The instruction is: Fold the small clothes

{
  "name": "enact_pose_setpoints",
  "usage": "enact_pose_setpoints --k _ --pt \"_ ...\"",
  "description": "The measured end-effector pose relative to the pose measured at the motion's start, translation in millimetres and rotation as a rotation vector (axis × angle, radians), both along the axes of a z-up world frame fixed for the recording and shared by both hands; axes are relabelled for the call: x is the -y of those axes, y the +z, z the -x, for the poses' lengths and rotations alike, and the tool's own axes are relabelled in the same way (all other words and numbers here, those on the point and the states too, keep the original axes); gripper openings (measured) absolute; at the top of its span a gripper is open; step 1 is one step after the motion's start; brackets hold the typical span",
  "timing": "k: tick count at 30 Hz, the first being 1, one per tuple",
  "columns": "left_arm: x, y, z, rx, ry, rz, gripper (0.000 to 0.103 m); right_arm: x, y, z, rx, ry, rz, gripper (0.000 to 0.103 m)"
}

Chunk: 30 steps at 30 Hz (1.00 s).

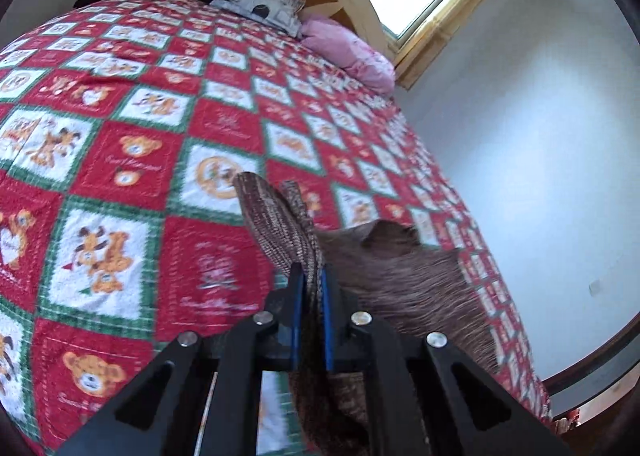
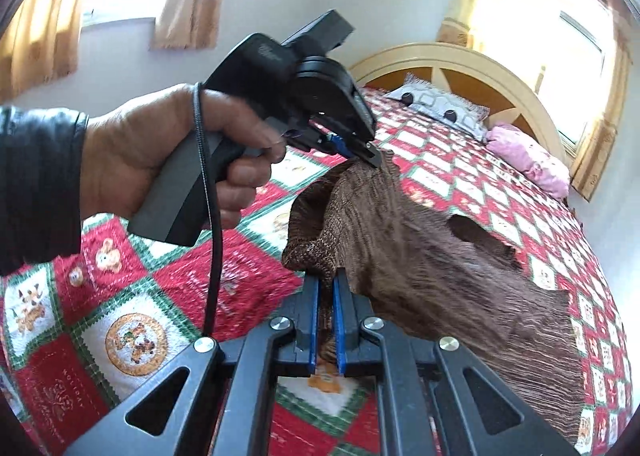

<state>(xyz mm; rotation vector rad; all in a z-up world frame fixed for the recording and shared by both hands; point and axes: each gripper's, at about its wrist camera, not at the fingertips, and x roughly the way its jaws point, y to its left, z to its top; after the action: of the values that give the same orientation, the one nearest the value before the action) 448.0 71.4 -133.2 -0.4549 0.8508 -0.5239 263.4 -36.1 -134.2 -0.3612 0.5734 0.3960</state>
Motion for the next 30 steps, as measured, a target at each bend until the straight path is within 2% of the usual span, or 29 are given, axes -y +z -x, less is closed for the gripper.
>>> enact_pose_setpoints --k 4,14,30 --pt "16.6 15.5 1.1 0.025 -0.003 0.038 0.008 26.0 13.4 2.0 0.030 -0.032 -0.047 0.006" --pt "71.1 46.4 -4.2 0.083 -0.059 0.073 0.008 95.9 32.3 2.0 0.068 -0.135 -0.150 0.006" --pt "190.5 49.0 -12.7 0.074 -0.198 0.028 0.007 202.5 24.1 6.4 0.040 -0.311 -0.235 0.004"
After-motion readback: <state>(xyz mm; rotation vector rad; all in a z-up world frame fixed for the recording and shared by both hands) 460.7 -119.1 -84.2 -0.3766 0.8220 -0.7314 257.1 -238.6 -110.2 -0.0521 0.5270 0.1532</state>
